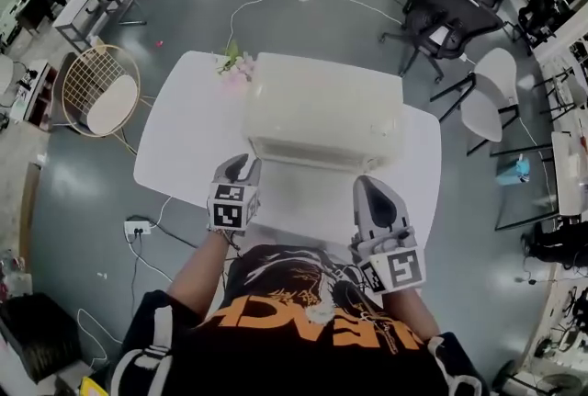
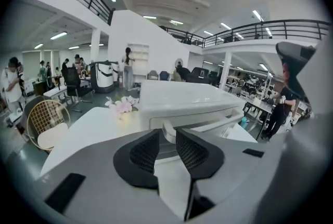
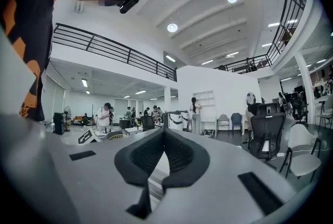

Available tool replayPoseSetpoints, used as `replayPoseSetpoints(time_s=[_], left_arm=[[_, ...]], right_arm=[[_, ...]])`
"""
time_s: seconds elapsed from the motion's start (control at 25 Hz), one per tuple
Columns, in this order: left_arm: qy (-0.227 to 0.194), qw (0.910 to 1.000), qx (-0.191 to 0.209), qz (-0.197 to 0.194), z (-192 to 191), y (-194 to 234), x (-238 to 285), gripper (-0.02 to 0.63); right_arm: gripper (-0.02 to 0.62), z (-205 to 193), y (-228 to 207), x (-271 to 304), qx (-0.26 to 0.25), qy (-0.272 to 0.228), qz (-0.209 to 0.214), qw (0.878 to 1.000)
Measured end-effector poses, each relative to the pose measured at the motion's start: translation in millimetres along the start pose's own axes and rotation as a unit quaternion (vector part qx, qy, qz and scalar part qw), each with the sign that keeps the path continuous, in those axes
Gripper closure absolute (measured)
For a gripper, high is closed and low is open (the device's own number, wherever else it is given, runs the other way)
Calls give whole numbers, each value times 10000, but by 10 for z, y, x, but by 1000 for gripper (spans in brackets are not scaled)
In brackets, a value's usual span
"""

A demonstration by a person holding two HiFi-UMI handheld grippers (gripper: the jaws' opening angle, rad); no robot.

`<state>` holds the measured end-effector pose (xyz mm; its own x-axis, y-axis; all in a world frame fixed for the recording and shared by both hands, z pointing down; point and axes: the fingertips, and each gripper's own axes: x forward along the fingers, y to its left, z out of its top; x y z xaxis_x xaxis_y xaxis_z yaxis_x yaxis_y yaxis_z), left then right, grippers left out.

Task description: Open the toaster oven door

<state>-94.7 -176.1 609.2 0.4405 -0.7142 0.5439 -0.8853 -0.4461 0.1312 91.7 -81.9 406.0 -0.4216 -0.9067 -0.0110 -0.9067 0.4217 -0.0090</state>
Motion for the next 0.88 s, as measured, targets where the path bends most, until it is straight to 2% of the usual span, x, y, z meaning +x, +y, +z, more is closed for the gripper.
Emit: replayPoseSetpoints(time_s=[0.08,0.2,0.32,0.44,0.52,0.88], left_arm=[[127,9998,-140,-50,8,62,81,485],[513,9978,-271,-328,-1,55,223,478],[777,9923,-766,-584,4,70,211,477],[953,9823,-1249,-1018,9,-6,227,464],[1164,9754,-1417,-1222,-3,-56,317,440],[1665,9547,-1943,-1518,-28,-56,449,442]], right_arm=[[583,-22,16,16,-9,35,15,10000],[582,-34,37,50,-13,63,42,10000],[582,-51,77,75,-2,116,83,9999],[582,-110,108,88,62,160,121,9998],[581,-154,118,124,115,202,133,9996],[581,-288,92,137,192,408,108,9989]])
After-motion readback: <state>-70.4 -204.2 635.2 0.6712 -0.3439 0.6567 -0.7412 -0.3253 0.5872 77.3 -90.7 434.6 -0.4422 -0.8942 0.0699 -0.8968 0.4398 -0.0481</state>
